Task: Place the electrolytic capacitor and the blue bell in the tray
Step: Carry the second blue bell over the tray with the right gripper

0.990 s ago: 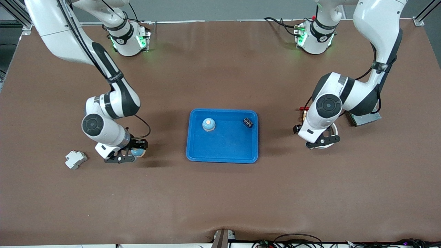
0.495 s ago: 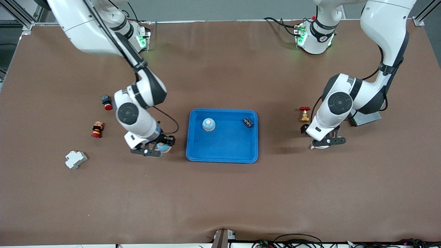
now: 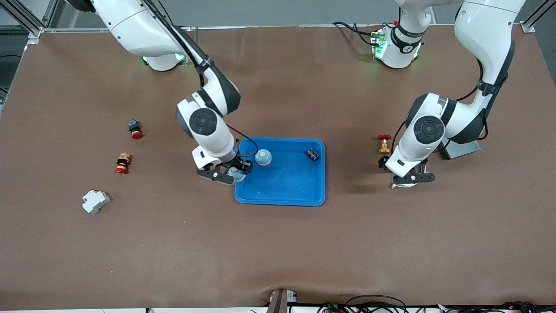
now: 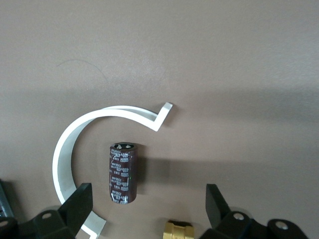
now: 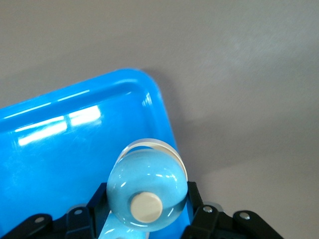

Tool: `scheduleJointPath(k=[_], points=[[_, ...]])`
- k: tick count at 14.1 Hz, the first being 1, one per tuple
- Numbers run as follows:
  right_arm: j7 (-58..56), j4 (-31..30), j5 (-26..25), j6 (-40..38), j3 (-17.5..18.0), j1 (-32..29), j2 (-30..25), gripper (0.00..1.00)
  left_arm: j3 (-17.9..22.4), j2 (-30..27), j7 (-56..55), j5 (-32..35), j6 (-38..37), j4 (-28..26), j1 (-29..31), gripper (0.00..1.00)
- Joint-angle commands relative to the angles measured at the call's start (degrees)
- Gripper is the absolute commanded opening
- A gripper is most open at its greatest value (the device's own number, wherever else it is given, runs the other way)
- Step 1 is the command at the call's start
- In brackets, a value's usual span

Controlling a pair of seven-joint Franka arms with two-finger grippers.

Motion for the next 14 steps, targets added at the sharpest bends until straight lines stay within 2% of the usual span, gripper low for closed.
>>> scheduleJointPath(k=[1,5,9,14], points=[[5.1,3.1,-1.7,-1.0,-0.8,2.4,2.3,0.0,-0.5,0.5,3.4,0.8,1.9,-0.8,2.5,1.0],[13.9,8.3,-8.1,-2.0,-1.4,5.3,7.0,0.0,-0.6,2.8,4.0,-0.9,4.5,-0.6,5.0,1.0],[15.7,12.2,-8.3,-2.0,-1.5,6.6,10.5,0.0,-0.6,3.6,4.0,-5.0,4.8,-0.5,5.5,1.0],[16.2,15.2,-8.3,-1.7,-4.3,9.3,13.8,0.0,-0.7,4.1,4.0,-5.9,4.8,-0.8,5.4,1.0]])
